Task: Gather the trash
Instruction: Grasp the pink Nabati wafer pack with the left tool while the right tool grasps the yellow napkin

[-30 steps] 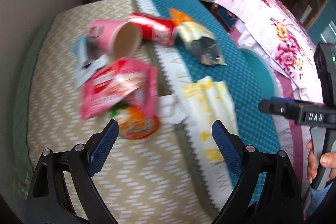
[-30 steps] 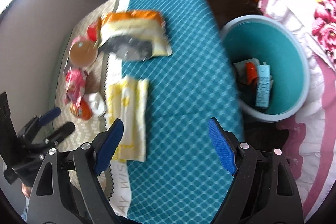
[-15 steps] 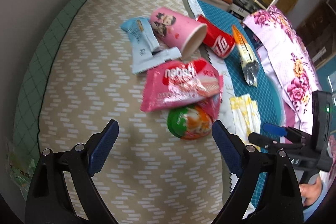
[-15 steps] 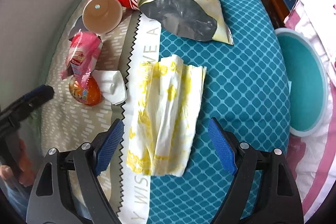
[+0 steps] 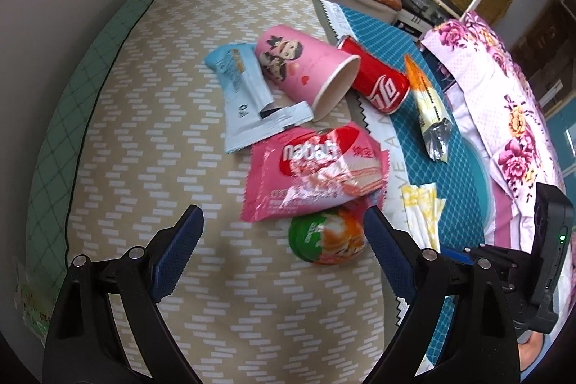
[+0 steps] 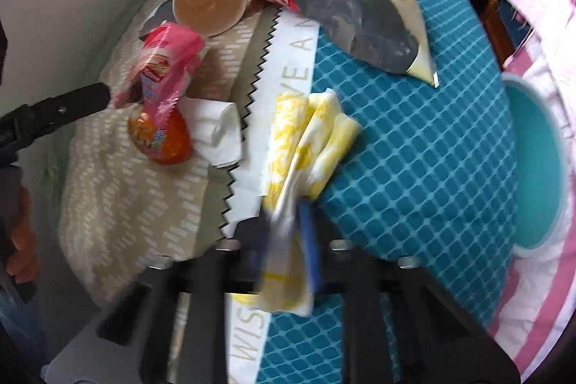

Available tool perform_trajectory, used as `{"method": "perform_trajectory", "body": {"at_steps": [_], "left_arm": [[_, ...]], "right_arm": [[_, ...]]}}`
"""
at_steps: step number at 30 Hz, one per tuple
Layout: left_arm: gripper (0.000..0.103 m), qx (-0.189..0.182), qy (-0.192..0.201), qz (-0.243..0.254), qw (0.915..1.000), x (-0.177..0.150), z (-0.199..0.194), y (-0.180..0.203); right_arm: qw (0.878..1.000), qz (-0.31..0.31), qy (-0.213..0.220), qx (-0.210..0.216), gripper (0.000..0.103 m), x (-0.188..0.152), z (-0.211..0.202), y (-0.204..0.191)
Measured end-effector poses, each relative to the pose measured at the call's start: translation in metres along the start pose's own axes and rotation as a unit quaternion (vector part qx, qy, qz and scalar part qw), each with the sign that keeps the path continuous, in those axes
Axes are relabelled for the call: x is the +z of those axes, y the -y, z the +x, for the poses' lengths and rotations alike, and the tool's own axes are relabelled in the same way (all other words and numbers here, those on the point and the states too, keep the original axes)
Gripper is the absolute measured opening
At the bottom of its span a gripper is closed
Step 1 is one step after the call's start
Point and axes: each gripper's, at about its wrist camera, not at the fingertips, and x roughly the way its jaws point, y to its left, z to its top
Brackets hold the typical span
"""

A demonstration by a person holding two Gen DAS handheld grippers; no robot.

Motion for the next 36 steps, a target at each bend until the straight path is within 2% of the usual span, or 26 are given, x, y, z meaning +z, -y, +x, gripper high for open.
{"method": "perform_trajectory", "body": {"at_steps": [5, 10, 17, 22, 27, 29, 36], "left_arm": [[0.091, 0.019, -0.006, 0.011, 0.9997, 0.01, 0.01, 0.014], [0.091, 0.049, -0.017, 0.019, 0.9985, 0.02, 0.025, 0.029], [0.091, 0.064, -0.05, 0.027, 0.9964, 0.024, 0.051, 0.04], [0.091, 0.038, -0.05, 0.002, 0.9981, 0.025, 0.061, 0.034], [0.08, 0.045, -0.034, 0.01, 0.9984, 0.023, 0.057, 0.037], [0.072, 0.044, -0.029, 0.012, 0.9985, 0.022, 0.055, 0.039], [0.066, 0.035, -0.019, 0.03, 0.9988, 0.012, 0.038, 0.045]], "right_arm": [[0.998, 0.027, 0.009, 0.06, 0.013, -0.001, -0.014, 0.013], [0.995, 0.051, 0.016, 0.081, 0.013, 0.002, -0.025, 0.028], [0.993, 0.064, 0.016, 0.096, 0.013, 0.01, -0.028, 0.046], [0.992, 0.07, 0.015, 0.106, 0.013, 0.013, -0.023, 0.058], [0.991, 0.078, 0.014, 0.109, 0.013, 0.014, -0.02, 0.068], [0.991, 0.079, 0.016, 0.11, 0.013, 0.014, -0.023, 0.071], [0.989, 0.085, 0.026, 0.115, 0.013, 0.011, -0.033, 0.079]]}}
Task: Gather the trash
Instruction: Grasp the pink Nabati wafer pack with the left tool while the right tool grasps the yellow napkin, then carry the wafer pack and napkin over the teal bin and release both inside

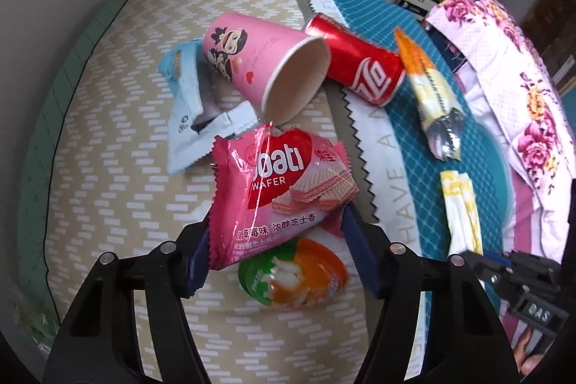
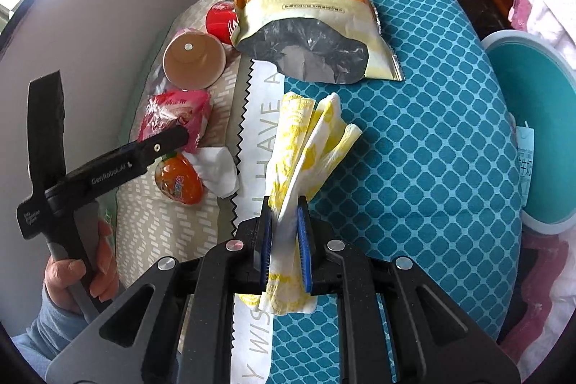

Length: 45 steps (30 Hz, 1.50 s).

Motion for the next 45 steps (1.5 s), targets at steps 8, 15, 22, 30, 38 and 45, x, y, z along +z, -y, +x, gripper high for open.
{"method": "perform_trajectory", "body": {"at_steps": [8, 15, 22, 30, 38, 45], "left_arm": [[0.066, -0.017, 0.023, 0.009, 0.9995, -0.009, -0.034, 0.007], [0.066, -0.051, 0.039, 0.038, 0.9972, -0.015, -0.059, 0.036], [0.066, -0.067, 0.023, 0.097, 0.9927, -0.019, -0.044, 0.091], [0.066, -0.096, -0.003, 0.167, 0.9813, -0.01, -0.011, 0.171], [0.066, -0.108, -0.02, 0.236, 0.9655, -0.001, 0.018, 0.253], [0.066, -0.109, -0.037, 0.269, 0.9562, -0.003, 0.04, 0.294]], "right_arm": [[1.0, 0.009, 0.025, 0.0, 0.013, 0.001, -0.02, 0.011], [0.997, 0.032, 0.065, 0.002, 0.013, 0.003, -0.053, 0.035], [0.991, 0.063, 0.114, -0.007, 0.013, 0.006, -0.09, 0.074], [0.982, 0.102, 0.156, -0.04, 0.013, 0.008, -0.128, 0.123], [0.972, 0.144, 0.175, -0.056, 0.013, 0.004, -0.155, 0.175], [0.967, 0.168, 0.178, -0.063, 0.013, 0.001, -0.165, 0.209]]}}
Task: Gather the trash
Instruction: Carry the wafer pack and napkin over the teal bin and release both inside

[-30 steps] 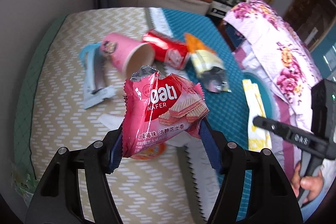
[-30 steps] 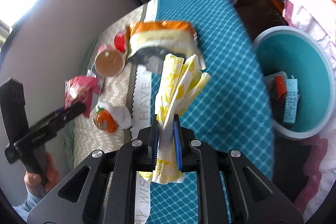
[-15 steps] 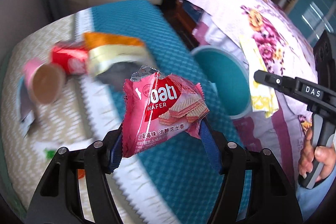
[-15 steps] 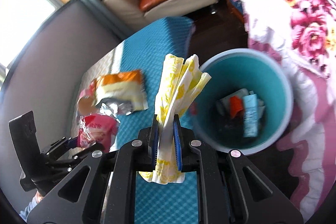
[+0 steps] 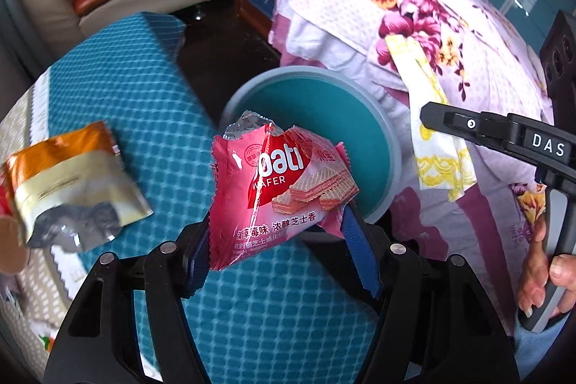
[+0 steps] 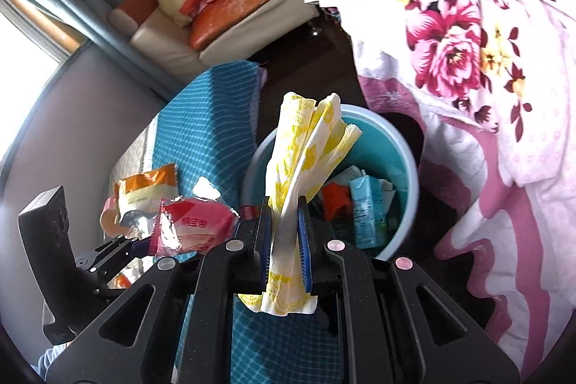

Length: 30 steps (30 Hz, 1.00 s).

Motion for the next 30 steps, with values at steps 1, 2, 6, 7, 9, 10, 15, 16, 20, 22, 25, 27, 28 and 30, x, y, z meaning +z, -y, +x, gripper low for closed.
{"method": "perform_trajectory", "body": {"at_steps": [1, 2, 6, 7, 9, 10, 15, 16, 20, 22, 25, 27, 28, 30], "left_arm": [[0.066, -0.001, -0.003, 0.002, 1.0, 0.002, 0.004, 0.003], [0.066, -0.001, -0.005, 0.003, 1.0, 0.003, 0.007, 0.004], [0.067, -0.002, -0.014, 0.009, 0.9999, 0.009, 0.018, 0.009], [0.067, -0.002, -0.016, 0.009, 0.9998, 0.01, 0.021, 0.01], [0.071, -0.003, -0.019, 0.009, 0.9998, 0.011, 0.025, 0.01], [0.076, -0.003, -0.02, 0.008, 0.9998, 0.012, 0.027, 0.01], [0.093, 0.014, -0.026, 0.008, 0.9995, 0.016, 0.032, 0.013], [0.093, 0.017, -0.025, 0.01, 0.9995, 0.016, 0.032, 0.013], [0.093, 0.024, -0.027, 0.017, 0.9992, 0.014, 0.033, 0.013], [0.094, 0.023, -0.027, 0.015, 0.9993, 0.012, 0.031, 0.011], [0.094, 0.018, -0.027, 0.009, 0.9994, 0.007, 0.028, 0.007], [0.094, 0.018, -0.028, 0.004, 0.9994, 0.004, 0.027, 0.003], [0.094, 0.017, -0.029, 0.0, 0.9994, 0.002, 0.027, 0.0], [0.094, 0.012, -0.031, -0.007, 0.9994, -0.001, 0.024, -0.005]], "right_arm": [[1.0, 0.003, -0.001, -0.001, 0.013, 0.002, 0.001, 0.004], [1.0, 0.004, -0.002, -0.001, 0.013, 0.004, 0.002, 0.007], [1.0, 0.011, -0.004, -0.002, 0.013, 0.009, 0.007, 0.016], [1.0, 0.012, -0.005, -0.003, 0.013, 0.011, 0.008, 0.018], [1.0, 0.014, -0.004, -0.004, 0.013, 0.01, 0.009, 0.019], [1.0, 0.015, -0.004, -0.004, 0.013, 0.011, 0.009, 0.022], [1.0, 0.021, -0.004, -0.007, 0.013, 0.013, 0.01, 0.025], [1.0, 0.021, -0.004, -0.008, 0.013, 0.014, 0.011, 0.026], [1.0, 0.024, -0.006, -0.009, 0.014, 0.014, 0.013, 0.026], [1.0, 0.024, -0.008, -0.01, 0.015, 0.014, 0.014, 0.026], [1.0, 0.022, -0.013, -0.012, 0.015, 0.013, 0.018, 0.024], [1.0, 0.02, -0.017, -0.012, 0.015, 0.012, 0.021, 0.021], [1.0, 0.019, -0.019, -0.013, 0.015, 0.012, 0.023, 0.019], [1.0, 0.016, -0.022, -0.015, 0.015, 0.011, 0.026, 0.016]]}}
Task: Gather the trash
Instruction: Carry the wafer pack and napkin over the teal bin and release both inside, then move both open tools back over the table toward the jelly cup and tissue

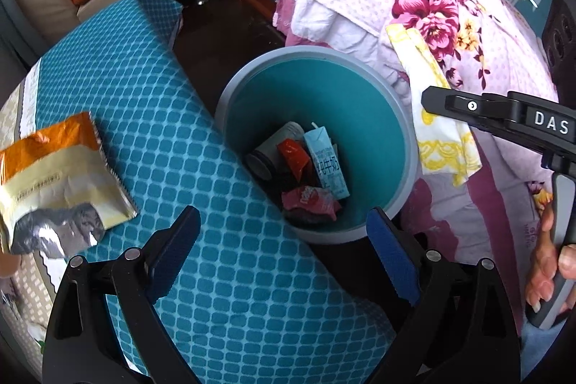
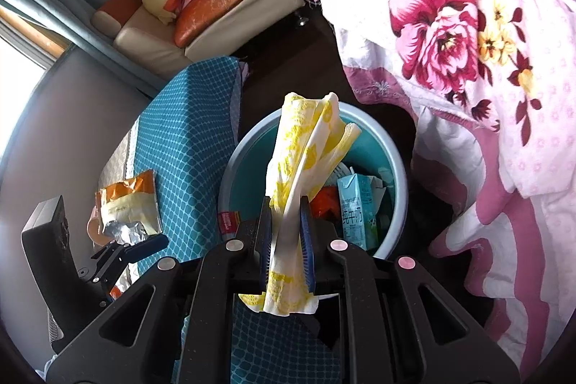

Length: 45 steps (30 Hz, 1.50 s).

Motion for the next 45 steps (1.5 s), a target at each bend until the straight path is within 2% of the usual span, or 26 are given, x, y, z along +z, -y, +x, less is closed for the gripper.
{"method": "perform_trajectory", "body": {"at_steps": [2, 3, 4, 6, 9, 10, 14, 23, 36, 40, 45], "left_arm": [[0.094, -0.004, 0.0, -0.006, 1.0, -0.003, -0.003, -0.005], [0.093, -0.005, 0.0, -0.01, 0.9999, -0.005, -0.004, -0.007], [0.093, -0.007, 0.001, -0.013, 0.9999, -0.007, -0.006, -0.01], [0.094, -0.013, 0.001, -0.022, 0.9997, -0.011, -0.009, -0.016], [0.094, -0.016, 0.001, -0.031, 0.9994, -0.017, -0.012, -0.022], [0.094, -0.016, 0.0, -0.034, 0.9993, -0.019, -0.013, -0.025], [0.094, -0.018, 0.0, -0.046, 0.9988, -0.03, -0.018, -0.035], [0.094, -0.023, 0.009, -0.074, 0.997, -0.053, -0.037, -0.059], [0.094, -0.031, 0.047, -0.103, 0.993, -0.084, -0.075, -0.086], [0.094, -0.027, 0.058, -0.118, 0.9909, -0.1, -0.087, -0.103], [0.094, -0.025, 0.061, -0.16, 0.9849, -0.126, -0.098, -0.141]], "right_arm": [[1.0, -0.005, -0.005, -0.005, 0.016, -0.001, 0.004, -0.005], [1.0, -0.005, -0.005, -0.007, 0.022, -0.002, 0.005, -0.006], [1.0, -0.006, -0.005, -0.01, 0.041, -0.003, 0.006, -0.009], [1.0, -0.013, -0.003, -0.018, 0.066, -0.005, 0.008, -0.015], [1.0, -0.01, -0.013, -0.016, 0.068, -0.007, 0.013, -0.018], [1.0, -0.008, -0.016, -0.016, 0.074, -0.007, 0.013, -0.018], [0.999, 0.004, -0.035, -0.015, 0.077, -0.012, 0.019, -0.021], [0.999, -0.01, -0.044, -0.026, 0.077, -0.027, 0.017, -0.042], [0.996, -0.065, -0.044, -0.047, 0.078, -0.056, 0.002, -0.1], [0.995, -0.079, -0.048, -0.047, 0.078, -0.064, 0.0, -0.117], [0.992, -0.1, -0.062, -0.044, 0.078, -0.077, 0.006, -0.14]]}}
